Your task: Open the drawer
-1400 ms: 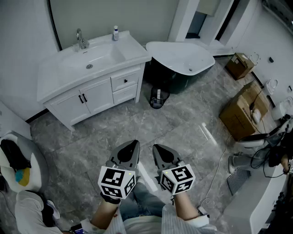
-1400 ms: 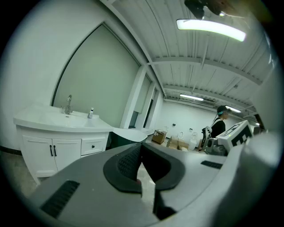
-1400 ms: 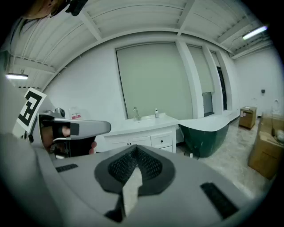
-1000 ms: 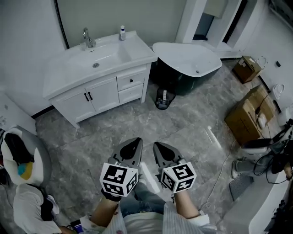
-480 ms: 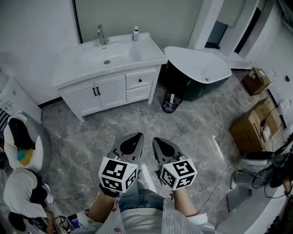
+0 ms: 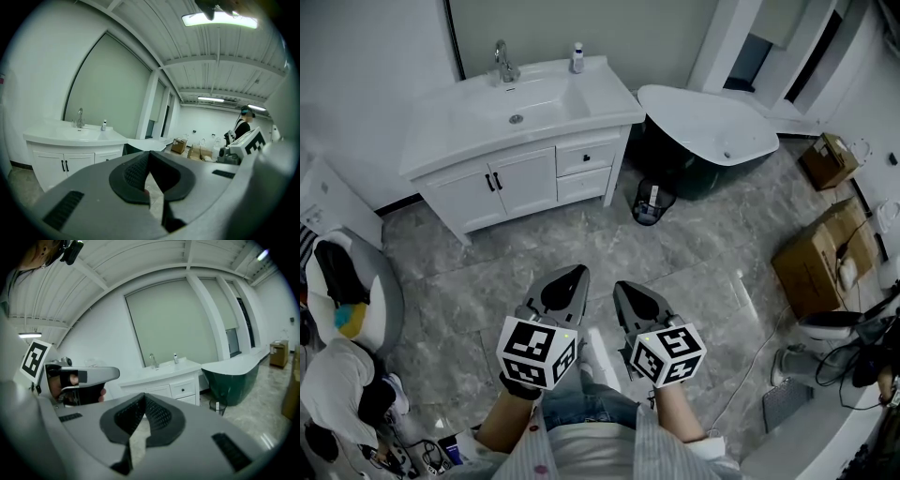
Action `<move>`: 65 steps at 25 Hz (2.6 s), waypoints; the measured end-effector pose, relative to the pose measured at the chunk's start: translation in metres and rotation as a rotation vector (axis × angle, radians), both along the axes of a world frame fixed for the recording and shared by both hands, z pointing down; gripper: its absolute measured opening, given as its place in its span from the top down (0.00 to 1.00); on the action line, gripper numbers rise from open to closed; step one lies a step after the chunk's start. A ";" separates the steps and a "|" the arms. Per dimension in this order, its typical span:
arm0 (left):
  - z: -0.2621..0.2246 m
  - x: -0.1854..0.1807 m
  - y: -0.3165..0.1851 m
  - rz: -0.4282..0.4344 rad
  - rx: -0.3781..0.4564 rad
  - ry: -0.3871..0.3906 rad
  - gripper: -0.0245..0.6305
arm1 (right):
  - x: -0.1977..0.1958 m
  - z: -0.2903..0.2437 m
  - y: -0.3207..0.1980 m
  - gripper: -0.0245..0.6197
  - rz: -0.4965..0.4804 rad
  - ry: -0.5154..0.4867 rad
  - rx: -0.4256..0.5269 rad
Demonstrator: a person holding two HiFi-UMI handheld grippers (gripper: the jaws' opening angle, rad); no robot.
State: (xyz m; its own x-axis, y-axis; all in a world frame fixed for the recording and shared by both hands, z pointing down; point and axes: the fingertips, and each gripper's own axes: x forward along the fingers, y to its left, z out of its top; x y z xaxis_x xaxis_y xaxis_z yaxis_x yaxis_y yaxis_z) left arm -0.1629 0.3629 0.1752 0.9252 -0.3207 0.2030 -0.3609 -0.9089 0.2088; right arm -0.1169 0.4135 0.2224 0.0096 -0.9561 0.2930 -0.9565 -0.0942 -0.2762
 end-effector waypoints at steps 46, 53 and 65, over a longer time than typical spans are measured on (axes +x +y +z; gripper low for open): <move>0.027 0.151 -0.281 0.016 -0.043 -0.040 0.94 | 0.175 0.035 -0.264 0.95 0.090 -0.065 -0.086; 0.037 0.193 -0.322 -0.057 -0.058 -0.055 0.94 | 0.214 0.050 -0.309 0.95 0.012 -0.099 -0.115; 0.029 0.270 -0.387 -0.274 -0.079 -0.064 0.94 | 0.298 0.037 -0.396 0.95 -0.225 -0.092 -0.149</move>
